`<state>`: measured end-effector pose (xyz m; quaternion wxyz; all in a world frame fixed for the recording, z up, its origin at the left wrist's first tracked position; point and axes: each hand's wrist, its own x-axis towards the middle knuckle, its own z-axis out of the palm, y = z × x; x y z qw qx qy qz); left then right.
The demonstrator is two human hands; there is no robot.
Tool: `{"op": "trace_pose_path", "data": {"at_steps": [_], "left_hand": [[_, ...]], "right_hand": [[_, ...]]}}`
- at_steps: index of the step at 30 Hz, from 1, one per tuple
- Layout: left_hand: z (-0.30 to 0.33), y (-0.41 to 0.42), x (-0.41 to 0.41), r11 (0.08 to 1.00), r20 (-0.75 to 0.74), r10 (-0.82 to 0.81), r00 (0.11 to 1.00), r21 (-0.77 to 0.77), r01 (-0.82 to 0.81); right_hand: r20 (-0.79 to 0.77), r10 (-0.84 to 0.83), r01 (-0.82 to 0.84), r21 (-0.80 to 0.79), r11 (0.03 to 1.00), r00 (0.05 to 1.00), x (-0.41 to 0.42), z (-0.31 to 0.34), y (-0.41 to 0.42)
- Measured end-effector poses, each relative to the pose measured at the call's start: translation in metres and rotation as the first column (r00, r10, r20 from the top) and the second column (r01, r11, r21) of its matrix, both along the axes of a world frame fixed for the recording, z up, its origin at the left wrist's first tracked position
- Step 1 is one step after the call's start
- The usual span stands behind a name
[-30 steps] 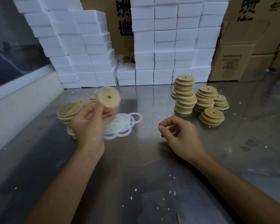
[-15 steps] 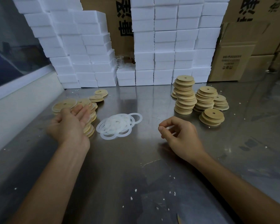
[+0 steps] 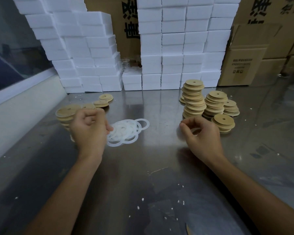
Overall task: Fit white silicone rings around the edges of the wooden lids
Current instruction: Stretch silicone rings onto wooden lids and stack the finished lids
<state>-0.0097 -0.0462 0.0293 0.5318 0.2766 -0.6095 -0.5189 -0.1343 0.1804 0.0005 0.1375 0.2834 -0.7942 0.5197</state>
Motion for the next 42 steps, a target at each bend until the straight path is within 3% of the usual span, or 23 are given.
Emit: {"op": "trace_pose_path", "data": {"at_steps": [2, 5, 8, 11, 17, 23, 32, 35, 38, 42], "left_hand": [[-0.010, 0.004, -0.003, 0.974, 0.222, -0.060, 0.973, -0.200, 0.106], [-0.026, 0.009, -0.004, 0.876, 0.557, -0.073, 0.827, -0.361, 0.320], [-0.034, 0.011, -0.002, 0.779, 0.685, -0.049, 0.727, -0.429, 0.458], [-0.032, 0.010, -0.002, 0.755, 0.718, 0.022, 0.695, -0.468, 0.460], [-0.029, 0.013, 0.000, 0.719, 0.748, 0.070, 0.660, -0.497, 0.486], [-0.034, 0.011, -0.004, 0.726, 0.727, 0.135, 0.674, -0.535, 0.432], [-0.029, 0.013, -0.002, 0.751, 0.762, 0.154, 0.629, -0.504, 0.426], [-0.027, 0.014, -0.001, 0.787, 0.748, 0.152, 0.646, -0.487, 0.378], [-0.025, 0.012, 0.001, 0.847, 0.744, 0.134, 0.654, -0.429, 0.315], [-0.024, 0.010, 0.001, 0.895, 0.750, 0.078, 0.656, -0.343, 0.286]], "right_hand": [[-0.029, -0.055, 0.056, 0.038, 0.998, 0.998, -0.007, 0.001, 0.004], [-0.090, -0.199, 0.213, 0.195, 0.957, 0.976, -0.018, 0.001, 0.013], [-0.110, -0.360, 0.377, 0.275, 0.885, 0.926, -0.025, 0.002, 0.022], [-0.064, -0.422, 0.419, 0.321, 0.849, 0.904, -0.032, 0.001, 0.027], [0.129, -0.444, 0.346, 0.452, 0.822, 0.887, -0.044, -0.005, 0.035], [0.065, -0.500, 0.407, 0.495, 0.768, 0.864, -0.041, -0.003, 0.032], [-0.009, -0.467, 0.417, 0.464, 0.781, 0.884, -0.037, -0.003, 0.032], [-0.010, -0.405, 0.381, 0.364, 0.850, 0.914, -0.035, -0.004, 0.030], [0.032, -0.256, 0.242, 0.226, 0.943, 0.966, -0.028, -0.005, 0.024], [0.030, -0.082, 0.075, 0.175, 0.982, 0.996, -0.018, -0.006, 0.013]]}}
